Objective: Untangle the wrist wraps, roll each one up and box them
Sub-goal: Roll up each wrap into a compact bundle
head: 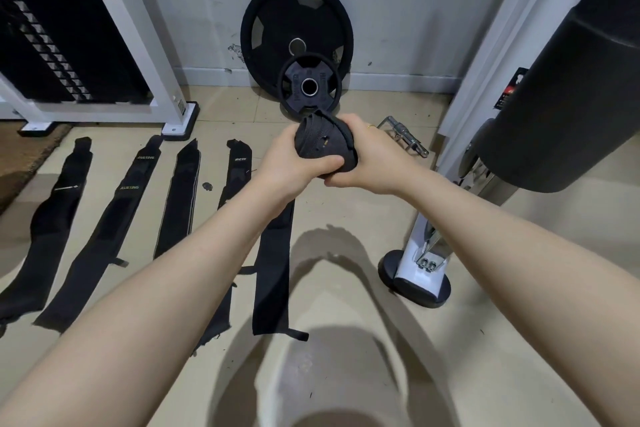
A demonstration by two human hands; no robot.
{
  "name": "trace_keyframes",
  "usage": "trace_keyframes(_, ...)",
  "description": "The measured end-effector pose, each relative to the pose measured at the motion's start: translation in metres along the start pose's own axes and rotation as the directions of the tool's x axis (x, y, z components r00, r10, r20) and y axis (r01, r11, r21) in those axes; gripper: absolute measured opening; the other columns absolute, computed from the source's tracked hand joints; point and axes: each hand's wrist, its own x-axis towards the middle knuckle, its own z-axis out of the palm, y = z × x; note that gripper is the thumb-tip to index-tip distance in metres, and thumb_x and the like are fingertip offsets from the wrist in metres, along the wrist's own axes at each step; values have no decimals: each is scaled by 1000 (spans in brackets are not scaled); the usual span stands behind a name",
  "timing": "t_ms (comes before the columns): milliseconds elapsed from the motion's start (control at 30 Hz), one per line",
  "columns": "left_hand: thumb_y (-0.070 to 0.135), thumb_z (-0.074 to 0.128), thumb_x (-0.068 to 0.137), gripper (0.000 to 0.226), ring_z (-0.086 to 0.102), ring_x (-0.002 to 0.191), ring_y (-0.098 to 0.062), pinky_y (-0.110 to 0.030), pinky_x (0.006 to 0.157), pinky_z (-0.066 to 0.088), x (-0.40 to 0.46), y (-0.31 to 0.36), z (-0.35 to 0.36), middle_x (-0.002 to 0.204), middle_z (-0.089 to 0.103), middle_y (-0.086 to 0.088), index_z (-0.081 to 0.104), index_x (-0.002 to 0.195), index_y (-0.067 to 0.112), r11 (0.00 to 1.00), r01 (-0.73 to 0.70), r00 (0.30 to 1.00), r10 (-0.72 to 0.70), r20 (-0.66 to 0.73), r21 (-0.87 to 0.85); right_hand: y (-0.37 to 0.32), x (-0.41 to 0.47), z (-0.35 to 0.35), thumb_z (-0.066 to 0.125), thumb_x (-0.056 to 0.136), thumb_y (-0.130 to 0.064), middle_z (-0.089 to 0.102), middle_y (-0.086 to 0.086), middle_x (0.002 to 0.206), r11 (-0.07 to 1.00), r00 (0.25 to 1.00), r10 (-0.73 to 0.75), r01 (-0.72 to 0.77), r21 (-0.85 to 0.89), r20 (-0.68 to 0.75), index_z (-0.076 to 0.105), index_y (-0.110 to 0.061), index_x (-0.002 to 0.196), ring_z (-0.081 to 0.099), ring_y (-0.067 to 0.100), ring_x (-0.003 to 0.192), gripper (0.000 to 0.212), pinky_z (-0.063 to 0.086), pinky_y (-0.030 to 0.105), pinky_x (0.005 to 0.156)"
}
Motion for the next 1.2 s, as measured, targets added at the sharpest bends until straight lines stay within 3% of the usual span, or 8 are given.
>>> trace_keyframes(167,13,80,70,43,67,93,-15,-40,88,54,5,-13,-11,98,69,4,61,108,17,991,15,999,-10,-39,131,-2,-2,16,86,61,-35,42,9,136,996,993,82,-84,21,84,17,-23,147,43,26,124,111,44,39,96)
trace_keyframes(333,13,81,70,46,66,102,-27,-47,97,50,6,-21,-18,105,70,-6,58,110,16,948,243,970,-236,57,-208,-17,2,39,84,65,-40,27,7,145,992,996,79,-82,-99,-39,6,-24,151,31,29,132,117,33,41,107)
trace_keyframes(500,6,78,76,42,62,70,-11,-15,47,47,10,-43,-41,88,64,0,51,107,11,943,218,962,-251,-108,-252,-32,23,71,78,64,-49,42,5,131,970,993,61,-84,-229,-104,32,-20,139,39,28,124,94,29,40,107)
trace_keyframes(600,12,81,72,57,61,72,-11,-13,40,41,22,-55,-65,97,64,-3,46,117,11,946,251,954,-278,-113,-207,-46,43,90,77,68,-49,37,5,140,947,996,28,-53,-318,-82,25,-17,145,35,27,128,98,25,37,106)
trace_keyframes(800,23,83,70,91,60,108,-16,-18,73,48,50,-64,-85,123,57,-2,28,143,21,947,281,951,-297,-90,-152,-52,76,100,72,70,-43,47,4,132,973,982,139,-159,-165,-125,36,-19,136,45,29,120,80,40,41,97)
trace_keyframes(1033,39,83,50,97,62,108,-20,-39,92,53,108,-81,-44,122,59,-6,34,133,23,970,241,967,-243,-83,-29,11,108,88,74,68,-36,48,7,129,959,964,218,-240,-150,-151,35,-14,134,43,30,118,80,41,40,94)
trace_keyframes(1133,38,83,62,125,48,129,-17,-24,101,42,131,-110,-24,148,41,-8,-3,152,29,941,337,937,-332,106,-35,61,117,106,74,70,-36,45,8,132,936,948,249,-288,-203,-195,34,-12,135,42,31,119,80,37,39,94)
trace_keyframes(1200,31,76,80,116,36,138,-17,-19,99,30,140,-132,-16,156,28,-6,-17,150,28,919,393,911,-390,134,6,97,119,123,74,70,-38,43,8,131,908,937,305,-339,-245,-168,33,-12,135,41,30,120,81,35,38,94)
